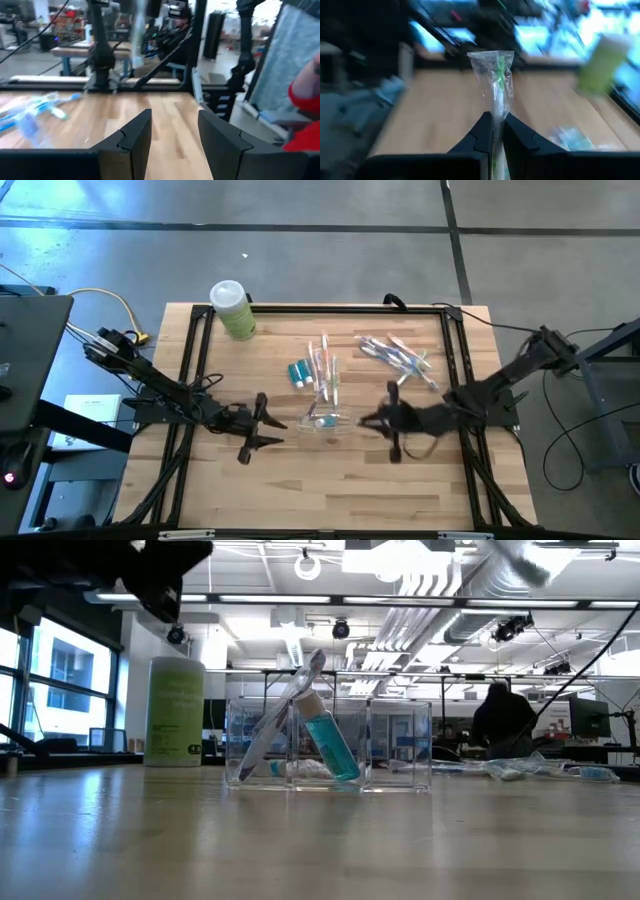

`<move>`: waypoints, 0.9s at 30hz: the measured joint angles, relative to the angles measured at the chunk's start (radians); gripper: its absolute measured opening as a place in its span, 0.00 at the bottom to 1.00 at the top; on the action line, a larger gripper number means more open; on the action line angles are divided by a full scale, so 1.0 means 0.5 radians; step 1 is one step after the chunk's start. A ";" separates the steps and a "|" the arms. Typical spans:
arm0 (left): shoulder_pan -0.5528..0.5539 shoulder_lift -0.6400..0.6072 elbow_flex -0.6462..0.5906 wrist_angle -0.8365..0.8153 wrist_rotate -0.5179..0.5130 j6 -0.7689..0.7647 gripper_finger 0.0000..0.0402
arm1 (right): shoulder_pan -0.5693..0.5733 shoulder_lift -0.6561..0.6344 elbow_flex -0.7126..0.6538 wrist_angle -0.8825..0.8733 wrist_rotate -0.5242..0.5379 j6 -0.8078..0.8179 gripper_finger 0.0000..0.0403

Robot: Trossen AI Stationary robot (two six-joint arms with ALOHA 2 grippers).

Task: Pick & Place toothbrushing station
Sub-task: Put the green toothbrush into the transparent organizer

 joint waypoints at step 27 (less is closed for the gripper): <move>0.386 0.946 0.614 0.680 0.451 -1.223 0.39 | 0.258 0.458 -0.057 1.043 -0.387 -2.746 0.06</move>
